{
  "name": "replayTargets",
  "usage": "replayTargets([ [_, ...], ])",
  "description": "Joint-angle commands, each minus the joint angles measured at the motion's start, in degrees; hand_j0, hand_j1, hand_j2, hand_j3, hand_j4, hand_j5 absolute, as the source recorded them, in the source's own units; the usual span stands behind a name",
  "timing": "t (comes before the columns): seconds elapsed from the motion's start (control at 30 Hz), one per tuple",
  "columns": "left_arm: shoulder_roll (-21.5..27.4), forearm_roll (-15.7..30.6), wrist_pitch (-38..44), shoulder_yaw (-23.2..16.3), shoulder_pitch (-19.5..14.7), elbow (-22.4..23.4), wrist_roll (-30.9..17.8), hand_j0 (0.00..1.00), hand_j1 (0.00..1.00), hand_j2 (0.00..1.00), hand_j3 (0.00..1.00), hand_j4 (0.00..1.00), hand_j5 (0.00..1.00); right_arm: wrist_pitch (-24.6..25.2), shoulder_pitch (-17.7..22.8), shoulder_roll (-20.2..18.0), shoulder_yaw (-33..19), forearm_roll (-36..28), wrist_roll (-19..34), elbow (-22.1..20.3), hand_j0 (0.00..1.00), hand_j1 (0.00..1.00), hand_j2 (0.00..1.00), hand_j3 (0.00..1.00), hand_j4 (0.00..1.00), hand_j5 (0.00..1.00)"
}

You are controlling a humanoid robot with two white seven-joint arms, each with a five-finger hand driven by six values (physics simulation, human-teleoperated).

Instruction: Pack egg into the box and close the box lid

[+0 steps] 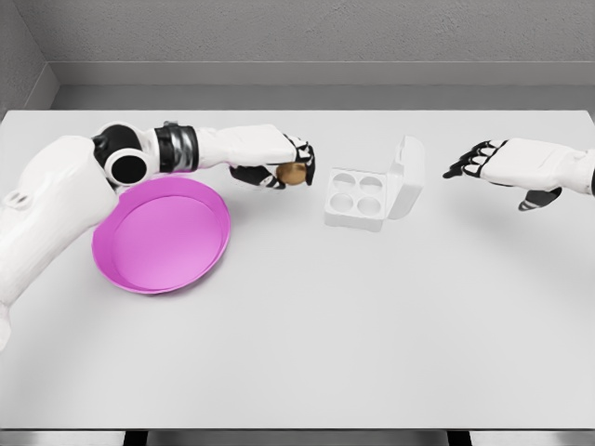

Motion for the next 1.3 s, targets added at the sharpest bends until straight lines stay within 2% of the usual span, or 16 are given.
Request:
replayTargets([
  [0.0,-3.8,0.4,0.1,-0.6,-0.2,5.0,0.0,0.38,0.38,0.38,0.38,0.38,0.38,0.1,0.0,0.0,0.0,0.1,0.0,0.1,1.0,1.0,1.0,1.0,1.0,1.0],
  [0.03,-5.3,0.3,0.1,-0.6,-1.0,7.5,0.0,0.38,0.38,0.38,0.38,0.38,0.38,0.1,0.0,0.0,0.0,0.1,0.0,0.1,1.0,1.0,1.0,1.0,1.0,1.0],
  [0.1,-8.4,-1.1,0.1,-0.6,-1.1,9.6,0.0,0.38,0.38,0.38,0.38,0.38,0.38,0.1,-0.4,-0.1,0.0,0.0,0.0,0.1,1.0,1.0,1.0,1.0,1.0,1.0],
  [0.17,-10.7,-2.5,0.1,-0.6,-1.8,9.8,0.0,0.38,0.38,0.38,0.38,0.38,0.38,0.1,-1.3,-0.1,0.0,-0.2,0.0,0.1,1.0,1.0,1.0,1.0,1.0,1.0],
  [0.3,-12.8,-2.4,0.1,-0.6,-2.2,9.8,0.1,0.38,0.38,0.38,0.38,0.38,0.38,0.1,-1.2,-0.2,0.0,0.0,0.0,0.1,1.0,1.0,1.0,1.0,1.0,1.0],
  [0.57,-13.3,-2.5,0.1,-0.6,-2.8,10.0,0.1,0.39,0.39,0.39,0.39,0.39,0.39,0.1,-1.1,-0.4,0.0,0.1,0.0,0.1,1.0,1.0,1.0,1.0,1.0,1.0],
  [0.67,-14.9,-3.2,0.1,-0.6,-2.6,12.9,-0.1,0.39,0.39,0.39,0.39,0.39,0.39,0.1,-1.1,-0.4,0.0,0.1,0.0,0.1,1.0,1.0,1.0,1.0,1.0,1.0],
  [0.83,-15.5,-3.2,0.1,-0.6,-2.4,13.7,-0.1,0.39,0.39,0.39,0.39,0.39,0.39,0.1,-1.1,-0.4,0.0,0.1,0.0,0.1,1.0,1.0,1.0,1.0,1.0,1.0],
  [0.93,-16.4,-3.3,0.1,-0.6,-2.4,15.7,0.0,0.4,0.4,0.4,0.4,0.4,0.4,0.1,-1.1,-0.4,0.1,0.1,0.0,0.1,1.0,1.0,1.0,1.0,1.0,1.0],
  [1.1,-16.7,-3.4,0.1,-0.6,-2.4,15.6,0.0,0.43,0.43,0.43,0.43,0.43,0.43,0.1,-1.1,-0.5,0.1,0.1,0.0,0.1,1.0,1.0,1.0,1.0,1.0,1.0],
  [1.2,-16.9,-3.3,0.1,-0.6,-2.4,15.6,0.0,0.47,0.47,0.47,0.47,0.47,0.47,0.1,-1.1,-0.5,0.1,0.1,0.0,0.1,1.0,1.0,1.0,1.0,1.0,1.0],
  [1.27,-16.9,-3.2,0.1,-0.6,-2.4,15.6,0.0,0.54,0.54,0.54,0.54,0.54,0.54,0.1,-1.1,-0.5,0.1,0.1,0.0,0.1,1.0,1.0,1.0,1.0,1.0,1.0],
])
